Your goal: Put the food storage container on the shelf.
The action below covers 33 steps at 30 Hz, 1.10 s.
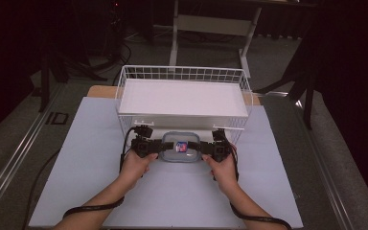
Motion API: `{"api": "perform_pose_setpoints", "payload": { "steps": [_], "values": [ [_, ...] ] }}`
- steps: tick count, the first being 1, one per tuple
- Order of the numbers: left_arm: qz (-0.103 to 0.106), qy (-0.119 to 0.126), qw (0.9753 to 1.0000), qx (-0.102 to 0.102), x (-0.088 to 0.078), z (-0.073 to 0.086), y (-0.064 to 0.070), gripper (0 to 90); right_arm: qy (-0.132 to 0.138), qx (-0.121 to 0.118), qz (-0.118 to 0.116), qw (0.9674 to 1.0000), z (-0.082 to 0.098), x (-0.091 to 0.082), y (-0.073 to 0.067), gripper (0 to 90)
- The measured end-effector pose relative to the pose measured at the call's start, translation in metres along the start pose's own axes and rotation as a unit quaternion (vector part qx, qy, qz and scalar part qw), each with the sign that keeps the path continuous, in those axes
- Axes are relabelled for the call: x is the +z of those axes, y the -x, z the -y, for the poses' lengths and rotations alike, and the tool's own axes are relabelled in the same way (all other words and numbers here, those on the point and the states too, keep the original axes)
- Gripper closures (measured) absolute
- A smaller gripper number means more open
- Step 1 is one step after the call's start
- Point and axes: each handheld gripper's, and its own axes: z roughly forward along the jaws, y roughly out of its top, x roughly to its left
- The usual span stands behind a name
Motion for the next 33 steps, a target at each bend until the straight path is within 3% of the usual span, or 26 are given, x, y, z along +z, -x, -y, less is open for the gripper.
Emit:
{"api": "perform_pose_setpoints", "payload": {
  "steps": [4, 12, 13, 21, 22, 24, 25, 28, 30, 31, 33],
  "values": [
    [-0.001, 0.015, 0.9998, 0.010, 0.004, -0.002, -0.003, 45.0, 0.010, -0.002, 0.000, 0.9999, -0.001, 0.004, 0.004, 41.2],
    [0.011, 0.017, 0.9998, -0.001, 0.010, -0.005, -0.012, 45.0, 0.019, -0.016, 0.009, 0.9997, -0.005, 0.010, 0.007, 41.1],
    [0.001, 0.028, 0.9993, 0.024, 0.010, -0.006, -0.013, 45.0, 0.025, -0.007, 0.007, 0.9996, -0.006, 0.011, 0.008, 41.1],
    [0.005, 0.038, 0.9989, 0.027, 0.012, -0.009, -0.017, 44.9, 0.043, -0.017, 0.002, 0.9989, -0.009, 0.016, 0.014, 40.0],
    [0.009, 0.051, 0.9979, 0.039, 0.014, -0.008, -0.019, 44.8, 0.044, -0.018, 0.002, 0.9989, -0.009, 0.016, 0.015, 39.7],
    [0.009, 0.051, 0.9979, 0.039, 0.014, -0.008, -0.019, 44.8, 0.043, -0.018, 0.001, 0.9989, -0.010, 0.017, 0.015, 39.7],
    [-0.004, 0.068, 0.9963, 0.053, 0.016, -0.006, -0.018, 45.0, 0.041, -0.024, -0.001, 0.9989, -0.010, 0.020, 0.018, 38.2],
    [0.003, 0.083, 0.9951, 0.054, 0.017, -0.004, -0.022, 45.0, 0.048, -0.025, -0.004, 0.9985, -0.009, 0.021, 0.019, 38.1],
    [0.011, 0.082, 0.9951, 0.054, 0.019, -0.005, -0.026, 44.6, 0.059, -0.038, 0.009, 0.9975, -0.008, 0.021, 0.016, 37.6],
    [0.011, 0.082, 0.9951, 0.054, 0.019, -0.005, -0.026, 43.9, 0.067, -0.058, 0.018, 0.9959, -0.009, 0.022, 0.014, 38.1],
    [-0.002, 0.088, 0.9943, 0.060, 0.020, -0.006, -0.024, 42.7, 0.070, -0.069, 0.028, 0.9948, -0.009, 0.022, 0.011, 38.3]
  ]
}}
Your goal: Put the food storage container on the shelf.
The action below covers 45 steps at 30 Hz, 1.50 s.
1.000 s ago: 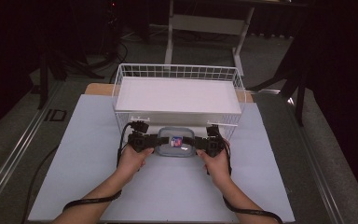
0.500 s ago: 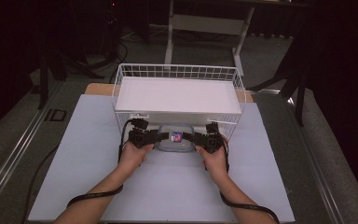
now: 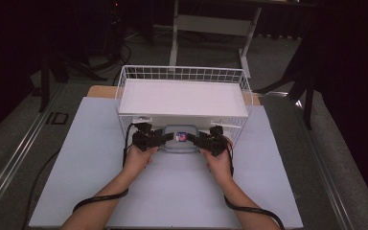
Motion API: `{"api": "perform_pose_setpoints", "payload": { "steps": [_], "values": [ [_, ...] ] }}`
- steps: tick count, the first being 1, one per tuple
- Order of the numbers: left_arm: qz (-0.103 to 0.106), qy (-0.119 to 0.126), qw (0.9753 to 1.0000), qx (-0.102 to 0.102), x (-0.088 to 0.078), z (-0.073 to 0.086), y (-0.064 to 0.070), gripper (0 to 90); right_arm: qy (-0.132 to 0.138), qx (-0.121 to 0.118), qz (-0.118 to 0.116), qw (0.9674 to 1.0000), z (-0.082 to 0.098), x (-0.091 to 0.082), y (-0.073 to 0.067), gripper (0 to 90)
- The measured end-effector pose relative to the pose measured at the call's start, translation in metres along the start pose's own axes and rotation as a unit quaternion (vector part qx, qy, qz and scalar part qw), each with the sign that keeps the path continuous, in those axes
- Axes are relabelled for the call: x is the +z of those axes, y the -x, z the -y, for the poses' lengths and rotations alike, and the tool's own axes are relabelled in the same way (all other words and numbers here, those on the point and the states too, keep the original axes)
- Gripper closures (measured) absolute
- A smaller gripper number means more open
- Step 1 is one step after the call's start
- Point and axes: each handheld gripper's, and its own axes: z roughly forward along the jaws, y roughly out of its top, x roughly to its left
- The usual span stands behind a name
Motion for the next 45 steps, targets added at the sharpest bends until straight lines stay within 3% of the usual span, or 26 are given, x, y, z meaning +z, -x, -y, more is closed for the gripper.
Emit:
{"api": "perform_pose_setpoints", "payload": {
  "steps": [1, 8, 9, 10, 11, 12, 13, 15, 16, 18, 19, 21, 23, 27, 29, 33, 37, 40, 42, 45],
  "values": [
    [-0.013, 0.003, 0.9998, 0.013, 0.002, -0.001, 0.002, 42.6, -0.003, -0.005, 0.010, 0.9999, -0.002, 0.002, -0.001, 37.5],
    [-0.023, 0.009, 0.9994, 0.023, 0.003, -0.002, 0.003, 42.7, 0.001, 0.011, 0.018, 0.9998, -0.002, 0.002, 0.001, 38.4],
    [-0.030, 0.011, 0.9993, 0.020, 0.003, -0.001, 0.005, 43.0, 0.007, -0.009, 0.024, 0.9996, -0.002, 0.002, 0.000, 37.7],
    [-0.027, 0.012, 0.9990, 0.034, 0.003, -0.002, 0.005, 43.6, 0.008, -0.015, 0.028, 0.9995, -0.001, 0.001, -0.001, 37.6],
    [-0.031, 0.014, 0.9988, 0.036, 0.001, -0.002, 0.006, 43.5, 0.010, -0.024, 0.034, 0.9991, -0.001, 0.000, -0.002, 37.2],
    [-0.031, 0.020, 0.9991, 0.021, -0.002, -0.001, 0.010, 43.5, 0.009, -0.034, 0.038, 0.9987, -0.001, -0.002, -0.003, 36.1],
    [-0.031, 0.020, 0.9991, 0.021, -0.002, -0.001, 0.010, 43.5, 0.009, -0.043, 0.043, 0.9981, 0.000, -0.003, -0.005, 35.4],
    [-0.039, 0.025, 0.9982, 0.039, -0.007, -0.002, 0.009, 43.5, 0.014, -0.046, 0.047, 0.9978, 0.000, -0.005, -0.006, 34.9],
    [-0.031, 0.023, 0.9978, 0.054, -0.012, -0.003, 0.010, 43.2, 0.010, -0.045, 0.047, 0.9978, 0.001, -0.009, -0.007, 34.8],
    [-0.025, 0.023, 0.9977, 0.058, -0.015, -0.003, 0.010, 40.8, 0.008, -0.047, 0.047, 0.9978, 0.002, -0.012, -0.008, 34.8],
    [-0.025, 0.023, 0.9986, 0.040, -0.018, -0.001, 0.014, 40.8, 0.009, -0.045, 0.045, 0.9979, 0.003, -0.014, -0.008, 34.8],
    [-0.025, 0.022, 0.9986, 0.042, -0.021, 0.001, 0.016, 40.8, 0.009, -0.045, 0.045, 0.9979, 0.003, -0.014, -0.008, 34.8],
    [-0.023, 0.012, 0.9980, 0.058, -0.032, 0.004, 0.018, 40.8, 0.010, -0.051, 0.043, 0.9977, 0.005, -0.025, -0.013, 34.9],
    [-0.015, 0.008, 0.9981, 0.060, -0.047, 0.012, 0.024, 40.8, 0.011, -0.069, 0.047, 0.9965, 0.008, -0.034, -0.023, 35.8],
    [-0.008, 0.005, 0.9982, 0.059, -0.058, 0.019, 0.028, 40.7, 0.008, -0.065, 0.035, 0.9972, 0.009, -0.038, -0.029, 35.8],
    [-0.002, 0.004, 0.9982, 0.060, -0.068, 0.026, 0.032, 40.2, 0.005, -0.085, 0.027, 0.9960, 0.015, -0.040, -0.039, 35.9],
    [0.005, 0.001, 0.9985, 0.055, -0.083, 0.036, 0.039, 34.3, -0.002, -0.093, 0.018, 0.9955, 0.020, -0.041, -0.048, 37.8],
    [0.036, -0.011, 0.9975, 0.060, -0.090, 0.043, 0.041, 25.4, -0.009, -0.101, 0.010, 0.9948, 0.027, -0.042, -0.055, 42.3],
    [0.043, -0.016, 0.9969, 0.065, -0.095, 0.049, 0.042, 23.7, -0.009, -0.102, 0.009, 0.9948, 0.028, -0.042, -0.057, 42.7],
    [0.030, -0.016, 0.9962, 0.081, -0.100, 0.060, 0.043, 10.2, -0.018, -0.105, 0.003, 0.9943, 0.032, -0.040, -0.060, 46.8]
  ]
}}
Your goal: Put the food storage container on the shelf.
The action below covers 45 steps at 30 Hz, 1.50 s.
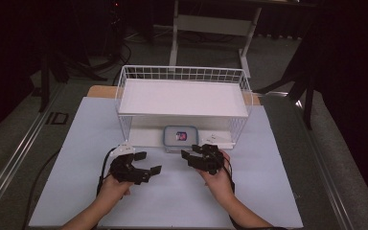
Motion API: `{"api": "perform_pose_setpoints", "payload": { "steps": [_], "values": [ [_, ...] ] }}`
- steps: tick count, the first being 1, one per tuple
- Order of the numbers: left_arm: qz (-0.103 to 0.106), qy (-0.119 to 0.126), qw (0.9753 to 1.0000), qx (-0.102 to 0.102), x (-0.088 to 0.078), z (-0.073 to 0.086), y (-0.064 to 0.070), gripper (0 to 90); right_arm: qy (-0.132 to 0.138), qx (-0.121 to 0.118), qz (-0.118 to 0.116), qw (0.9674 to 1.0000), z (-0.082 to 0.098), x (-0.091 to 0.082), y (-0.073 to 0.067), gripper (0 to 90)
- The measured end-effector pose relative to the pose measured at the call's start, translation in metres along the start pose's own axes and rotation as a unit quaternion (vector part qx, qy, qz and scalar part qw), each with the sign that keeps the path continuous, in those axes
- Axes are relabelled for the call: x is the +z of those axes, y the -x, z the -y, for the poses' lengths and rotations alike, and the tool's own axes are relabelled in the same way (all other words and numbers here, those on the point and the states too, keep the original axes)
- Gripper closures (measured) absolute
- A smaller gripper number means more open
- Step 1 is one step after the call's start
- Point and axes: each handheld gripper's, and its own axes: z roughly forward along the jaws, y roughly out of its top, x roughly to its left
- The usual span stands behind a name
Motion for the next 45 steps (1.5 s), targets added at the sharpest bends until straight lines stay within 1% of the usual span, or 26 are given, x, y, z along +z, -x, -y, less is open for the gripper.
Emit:
{"api": "perform_pose_setpoints", "payload": {
  "steps": [1, 2, 3, 4, 5, 6, 7, 8, 9, 11, 12, 14, 15, 21, 22, 24, 26, 30, 31, 32, 36, 37, 38, 40, 45],
  "values": [
    [-0.002, -0.004, 1.0000, 0.004, -0.001, 0.003, 0.001, 1.6, -0.005, -0.010, 0.005, 0.9999, 0.002, 0.002, -0.003, 53.6],
    [-0.002, -0.006, 1.0000, 0.006, -0.002, 0.006, 0.001, 1.6, -0.009, -0.018, 0.006, 0.9998, 0.003, 0.003, -0.005, 57.5],
    [-0.001, -0.002, 1.0000, 0.006, -0.004, 0.009, 0.001, 1.6, -0.009, -0.018, 0.006, 0.9998, 0.003, 0.003, -0.005, 57.5],
    [0.000, 0.005, 1.0000, 0.007, -0.006, 0.012, 0.001, 1.6, -0.017, -0.029, 0.012, 0.9994, 0.005, 0.006, -0.008, 69.0],
    [-0.006, 0.009, 0.9999, 0.008, -0.006, 0.014, 0.001, 1.6, -0.017, -0.029, 0.012, 0.9994, 0.005, 0.006, -0.008, 69.0],
    [-0.016, 0.011, 0.9997, 0.011, -0.007, 0.016, 0.001, 1.6, -0.018, -0.032, 0.013, 0.9992, 0.005, 0.007, -0.009, 74.2],
    [-0.016, 0.014, 0.9997, 0.012, -0.008, 0.017, 0.001, 1.6, -0.020, -0.036, 0.020, 0.9989, 0.006, 0.009, -0.010, 80.0],
    [-0.019, 0.017, 0.9996, 0.013, -0.008, 0.018, 0.000, 1.6, -0.023, -0.036, 0.020, 0.9989, 0.007, 0.010, -0.010, 85.7],
    [-0.028, 0.017, 0.9993, 0.018, -0.008, 0.019, 0.000, 1.6, -0.030, -0.043, 0.025, 0.9983, 0.008, 0.014, -0.009, 89.6],
    [-0.033, 0.025, 0.9987, 0.029, -0.009, 0.018, 0.001, 1.6, -0.035, -0.041, 0.023, 0.9983, 0.009, 0.017, -0.007, 89.7],
    [-0.037, 0.026, 0.9983, 0.036, -0.009, 0.018, 0.002, 1.6, -0.042, -0.038, 0.025, 0.9981, 0.011, 0.022, -0.004, 89.7],
    [-0.042, 0.030, 0.9973, 0.052, -0.009, 0.018, 0.004, 1.6, -0.044, -0.034, 0.025, 0.9981, 0.012, 0.024, -0.003, 89.7],
    [-0.046, 0.029, 0.9967, 0.060, -0.008, 0.018, 0.005, 1.6, -0.051, -0.034, 0.025, 0.9978, 0.014, 0.028, -0.002, 89.7],
    [-0.039, 0.029, 0.9968, 0.063, -0.005, 0.019, 0.005, 1.6, -0.055, -0.041, 0.033, 0.9971, 0.012, 0.038, 0.001, 89.7],
    [-0.041, 0.027, 0.9966, 0.066, -0.005, 0.019, 0.004, 1.6, -0.055, -0.037, 0.034, 0.9972, 0.012, 0.040, 0.002, 89.7],
    [-0.041, 0.028, 0.9968, 0.063, -0.006, 0.019, 0.003, 1.6, -0.055, -0.039, 0.037, 0.9970, 0.011, 0.044, 0.004, 89.7],
    [-0.045, 0.026, 0.9965, 0.065, -0.006, 0.020, 0.003, 1.7, -0.053, -0.030, 0.037, 0.9974, 0.011, 0.046, 0.006, 89.7],
    [-0.045, 0.027, 0.9971, 0.054, -0.006, 0.021, 0.001, 1.7, -0.047, -0.036, 0.039, 0.9975, 0.008, 0.050, 0.005, 89.7],
    [-0.044, 0.026, 0.9972, 0.055, -0.006, 0.021, 0.001, 1.6, -0.048, -0.034, 0.039, 0.9975, 0.006, 0.054, 0.005, 89.7],
    [-0.048, 0.024, 0.9968, 0.059, -0.006, 0.021, 0.001, 1.6, -0.046, -0.037, 0.043, 0.9973, 0.005, 0.056, 0.005, 89.7],
    [-0.045, 0.028, 0.9968, 0.060, -0.006, 0.020, 0.002, 1.6, -0.046, -0.035, 0.046, 0.9972, 0.004, 0.060, 0.008, 89.7],
    [-0.044, 0.028, 0.9969, 0.059, -0.007, 0.021, 0.002, 1.6, -0.043, -0.031, 0.050, 0.9973, 0.003, 0.061, 0.009, 89.7],
    [-0.044, 0.027, 0.9970, 0.058, -0.006, 0.021, 0.002, 1.7, -0.044, -0.022, 0.051, 0.9975, 0.002, 0.063, 0.012, 89.6],
    [-0.042, 0.027, 0.9971, 0.057, -0.006, 0.021, 0.001, 1.6, -0.042, -0.023, 0.058, 0.9972, 0.001, 0.064, 0.014, 89.6],
    [-0.042, 0.026, 0.9971, 0.058, -0.006, 0.021, 0.001, 1.7, -0.038, -0.014, 0.057, 0.9975, -0.004, 0.069, 0.017, 89.6]
  ]
}}
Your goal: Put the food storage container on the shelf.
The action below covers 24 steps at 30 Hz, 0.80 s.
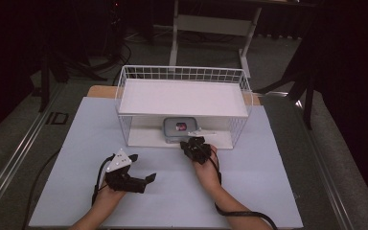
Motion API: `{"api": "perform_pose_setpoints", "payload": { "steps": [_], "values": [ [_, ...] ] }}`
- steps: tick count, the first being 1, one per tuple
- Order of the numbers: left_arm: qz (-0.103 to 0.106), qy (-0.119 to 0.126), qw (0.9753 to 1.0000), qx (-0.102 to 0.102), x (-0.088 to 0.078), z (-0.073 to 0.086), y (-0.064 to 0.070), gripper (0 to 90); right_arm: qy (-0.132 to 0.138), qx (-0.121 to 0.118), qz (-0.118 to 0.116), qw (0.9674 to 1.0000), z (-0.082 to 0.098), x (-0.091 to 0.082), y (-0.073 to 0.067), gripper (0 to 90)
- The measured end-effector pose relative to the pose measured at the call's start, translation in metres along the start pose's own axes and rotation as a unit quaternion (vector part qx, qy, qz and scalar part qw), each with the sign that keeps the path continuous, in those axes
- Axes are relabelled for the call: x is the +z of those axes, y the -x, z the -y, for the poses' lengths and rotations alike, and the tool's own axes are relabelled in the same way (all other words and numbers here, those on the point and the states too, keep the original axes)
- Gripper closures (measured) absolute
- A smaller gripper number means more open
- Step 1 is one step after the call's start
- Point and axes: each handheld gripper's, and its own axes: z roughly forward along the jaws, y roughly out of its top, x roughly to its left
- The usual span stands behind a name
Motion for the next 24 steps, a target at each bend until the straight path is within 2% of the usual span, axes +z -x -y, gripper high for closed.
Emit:
{"api": "perform_pose_setpoints", "payload": {
  "steps": [8, 15, 22, 24],
  "values": [
    [-0.001, -0.001, 1.0000, 0.003, 0.000, 0.000, 0.001, 1.6, 0.004, -0.007, -0.007, 0.9999, -0.008, 0.012, -0.011, 89.5],
    [0.003, -0.004, 1.0000, 0.004, 0.000, 0.001, 0.001, 1.6, 0.004, -0.010, -0.003, 0.9999, -0.014, 0.021, -0.012, 88.9],
    [0.003, -0.003, 1.0000, 0.003, -0.002, 0.001, 0.001, 1.6, 0.002, -0.008, -0.002, 1.0000, -0.014, 0.023, -0.012, 87.9],
    [0.006, 0.001, 1.0000, 0.001, -0.002, 0.001, 0.000, 1.6, 0.001, -0.018, -0.011, 0.9998, -0.012, 0.018, -0.016, 87.1]
  ]
}}
